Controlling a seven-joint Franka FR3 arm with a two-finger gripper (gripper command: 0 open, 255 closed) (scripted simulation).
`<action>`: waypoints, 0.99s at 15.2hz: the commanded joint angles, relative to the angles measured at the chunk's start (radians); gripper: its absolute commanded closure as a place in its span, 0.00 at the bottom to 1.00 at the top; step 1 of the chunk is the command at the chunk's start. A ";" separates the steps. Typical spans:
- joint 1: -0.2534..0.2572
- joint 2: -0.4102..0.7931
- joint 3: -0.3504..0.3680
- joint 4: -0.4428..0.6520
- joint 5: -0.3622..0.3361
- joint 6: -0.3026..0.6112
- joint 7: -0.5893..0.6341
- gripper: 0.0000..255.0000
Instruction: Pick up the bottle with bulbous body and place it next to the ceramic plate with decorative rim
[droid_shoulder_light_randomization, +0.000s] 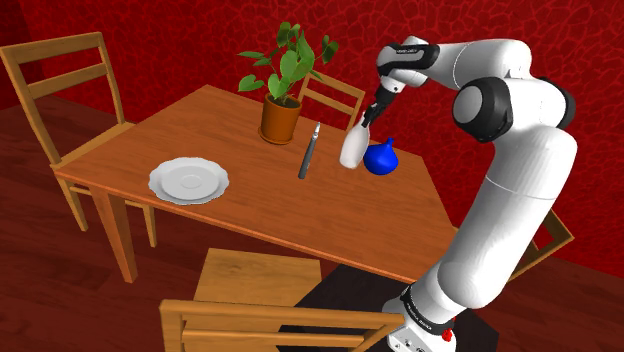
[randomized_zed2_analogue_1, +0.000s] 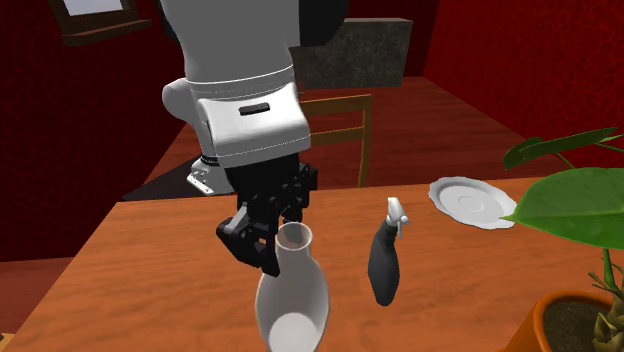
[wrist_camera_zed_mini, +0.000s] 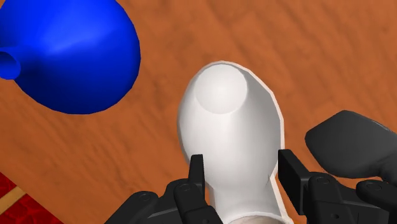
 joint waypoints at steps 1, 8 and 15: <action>-0.001 -0.002 -0.001 0.022 -0.003 -0.024 0.005 1.00; 0.057 -0.086 0.006 0.015 -0.061 -0.079 0.088 1.00; 0.168 -0.239 0.062 -0.058 -0.165 -0.120 0.275 1.00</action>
